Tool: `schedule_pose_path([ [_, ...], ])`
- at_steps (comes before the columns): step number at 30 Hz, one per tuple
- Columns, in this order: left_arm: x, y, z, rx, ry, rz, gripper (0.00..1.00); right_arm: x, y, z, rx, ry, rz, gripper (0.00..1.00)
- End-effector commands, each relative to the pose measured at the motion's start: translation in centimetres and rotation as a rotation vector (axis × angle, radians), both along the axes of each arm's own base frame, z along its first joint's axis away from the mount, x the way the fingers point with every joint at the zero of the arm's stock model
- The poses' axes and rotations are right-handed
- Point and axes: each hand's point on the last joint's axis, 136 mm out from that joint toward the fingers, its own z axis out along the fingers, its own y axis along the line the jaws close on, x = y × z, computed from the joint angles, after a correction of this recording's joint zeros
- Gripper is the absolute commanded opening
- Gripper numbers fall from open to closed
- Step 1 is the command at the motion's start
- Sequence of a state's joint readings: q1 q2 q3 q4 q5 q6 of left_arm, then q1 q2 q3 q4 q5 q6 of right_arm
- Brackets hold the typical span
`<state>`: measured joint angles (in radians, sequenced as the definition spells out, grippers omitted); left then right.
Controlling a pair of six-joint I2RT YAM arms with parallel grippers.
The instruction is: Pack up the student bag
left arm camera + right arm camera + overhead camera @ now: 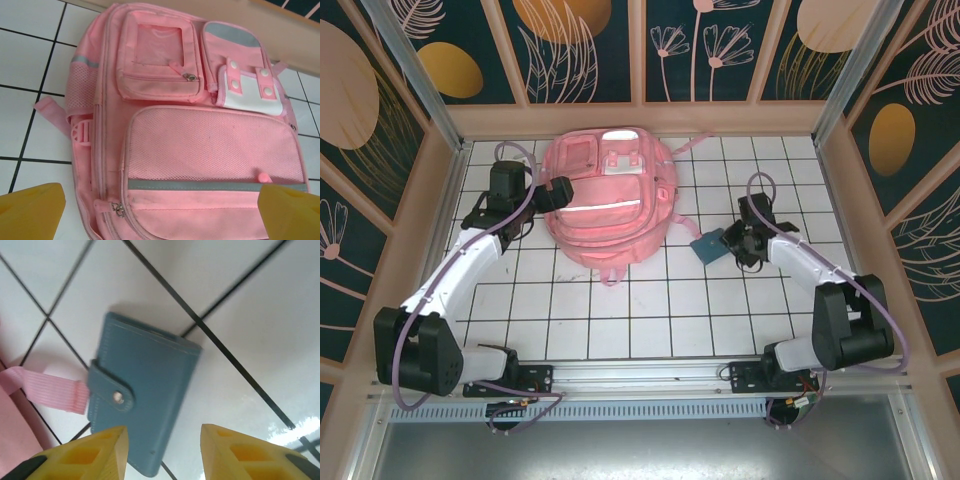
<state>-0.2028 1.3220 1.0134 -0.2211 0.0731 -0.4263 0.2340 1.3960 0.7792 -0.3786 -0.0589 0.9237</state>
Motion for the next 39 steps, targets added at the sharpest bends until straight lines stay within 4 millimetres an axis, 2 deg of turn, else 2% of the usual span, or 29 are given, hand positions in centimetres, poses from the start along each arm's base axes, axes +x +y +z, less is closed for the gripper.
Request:
schedule_pose_path([
  [1,0.6,-0.7,1.1,-0.002,-0.023,-0.048,0.98,0.7,1.6,-0.6,0.141,-0.011,-0.056,0.42],
  [9,0.7,-0.8,0.6,-0.001,-0.018,-0.052,0.99,1.8,2.4,-1.7,0.169,-0.023,-0.02,0.39],
  [15,0.9,-1.1,0.2,-0.008,-0.001,-0.062,0.98,1.0,1.8,-3.4,0.14,0.051,-0.052,0.37],
  [22,1.1,-1.2,-0.2,-0.008,0.011,-0.063,0.98,0.5,0.8,-3.7,0.086,0.074,-0.083,0.39],
  [27,1.1,-1.2,-0.3,-0.008,0.013,-0.061,0.98,0.5,0.2,-3.1,0.028,0.064,-0.082,0.44],
  [33,1.1,-1.2,-0.4,-0.009,0.017,-0.065,0.99,0.6,0.8,-3.4,0.032,0.069,-0.057,0.49],
  [39,1.1,-1.4,-0.4,-0.011,0.017,-0.073,0.99,1.0,1.9,-3.9,0.082,0.059,-0.022,0.4],
])
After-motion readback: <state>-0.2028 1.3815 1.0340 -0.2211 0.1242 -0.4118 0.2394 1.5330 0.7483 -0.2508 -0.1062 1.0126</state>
